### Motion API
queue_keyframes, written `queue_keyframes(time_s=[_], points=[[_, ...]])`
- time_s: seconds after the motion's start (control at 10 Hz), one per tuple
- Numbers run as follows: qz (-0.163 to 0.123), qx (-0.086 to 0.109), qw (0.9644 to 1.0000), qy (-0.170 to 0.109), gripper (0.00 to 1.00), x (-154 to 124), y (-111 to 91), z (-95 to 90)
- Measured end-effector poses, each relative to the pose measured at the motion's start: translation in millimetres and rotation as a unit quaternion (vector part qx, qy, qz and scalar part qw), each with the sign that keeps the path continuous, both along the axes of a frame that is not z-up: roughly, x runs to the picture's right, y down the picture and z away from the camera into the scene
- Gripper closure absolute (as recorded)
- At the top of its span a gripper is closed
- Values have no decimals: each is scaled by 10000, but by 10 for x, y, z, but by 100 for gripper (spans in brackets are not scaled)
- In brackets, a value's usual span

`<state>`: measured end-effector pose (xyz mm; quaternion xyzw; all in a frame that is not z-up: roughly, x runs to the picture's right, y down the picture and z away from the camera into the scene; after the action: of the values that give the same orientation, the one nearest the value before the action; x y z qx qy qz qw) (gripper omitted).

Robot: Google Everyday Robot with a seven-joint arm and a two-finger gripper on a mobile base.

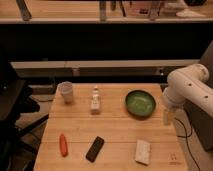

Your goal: Push the ceramic bowl across the table

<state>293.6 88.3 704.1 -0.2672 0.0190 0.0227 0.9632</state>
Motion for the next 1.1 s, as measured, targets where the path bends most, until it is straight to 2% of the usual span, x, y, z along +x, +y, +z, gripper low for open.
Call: queue_keyframes(time_s=[0.4,0.7,1.1], points=[[-1,63,10000,-28,20,73,-56,111],[-22,107,9999,-104,20,115,-246,363],[16,85,9999,-79,20,238,-275,474]])
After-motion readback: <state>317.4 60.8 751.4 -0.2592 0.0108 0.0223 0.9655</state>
